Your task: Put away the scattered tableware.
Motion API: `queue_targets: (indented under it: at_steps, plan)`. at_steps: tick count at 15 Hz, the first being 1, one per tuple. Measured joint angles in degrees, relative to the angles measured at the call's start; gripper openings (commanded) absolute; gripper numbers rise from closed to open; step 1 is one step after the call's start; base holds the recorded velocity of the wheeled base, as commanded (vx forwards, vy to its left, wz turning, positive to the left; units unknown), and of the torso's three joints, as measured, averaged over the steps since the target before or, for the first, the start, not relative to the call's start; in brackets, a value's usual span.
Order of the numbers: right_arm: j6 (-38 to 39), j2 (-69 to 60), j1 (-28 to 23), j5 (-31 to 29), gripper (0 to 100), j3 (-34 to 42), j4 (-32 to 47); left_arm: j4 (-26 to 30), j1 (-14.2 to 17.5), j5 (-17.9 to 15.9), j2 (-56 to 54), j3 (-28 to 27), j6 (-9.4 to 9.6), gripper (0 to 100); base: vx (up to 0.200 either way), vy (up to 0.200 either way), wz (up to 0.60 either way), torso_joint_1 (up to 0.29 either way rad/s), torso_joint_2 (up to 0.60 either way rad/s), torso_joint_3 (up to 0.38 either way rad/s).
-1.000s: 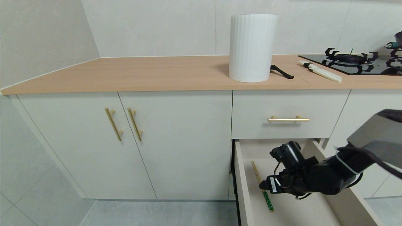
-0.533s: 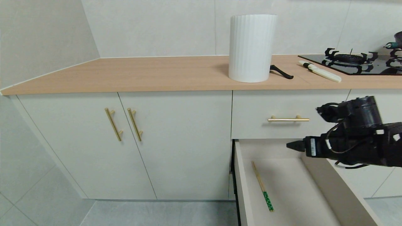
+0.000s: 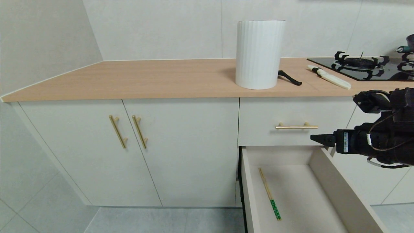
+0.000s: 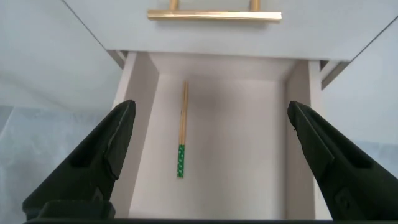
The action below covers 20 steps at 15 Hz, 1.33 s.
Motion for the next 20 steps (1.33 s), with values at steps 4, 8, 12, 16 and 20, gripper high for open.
queue_targets:
  at_steps: [4, 8, 12, 16, 20]
  plan:
    - [-0.1, -0.2, 0.1, 0.0, 100, 0.4, -0.1, 0.0, 0.1, 0.0, 0.0, 0.0, 0.02, 100, 0.000, 0.000, 0.00, 0.173, -0.54, -0.293]
    - [-0.7, 0.2, 0.6, 0.0, 100, 0.9, -0.1, 0.0, 0.1, 0.0, 0.0, 0.0, 0.00, 100, 0.000, 0.000, 0.00, 0.185, -0.47, -0.287]
    - [-0.9, 0.7, 0.8, 0.0, 100, 1.3, -0.5, 0.0, 0.1, 0.0, 0.0, 0.0, 0.00, 100, 0.000, 0.000, 0.00, 0.199, -0.47, -0.279]
    - [-1.0, 1.0, 0.8, 0.0, 100, 1.9, -1.9, 0.0, 0.1, 0.0, 0.0, 0.0, 0.00, 100, 0.000, 0.000, 0.00, 0.223, -0.49, -0.277]
    - [-1.8, 1.1, 0.8, -0.1, 100, 2.1, -1.9, 0.0, 0.1, 0.0, 0.0, 0.0, 0.00, 100, 0.000, 0.000, 0.00, 0.159, -0.35, -0.192]
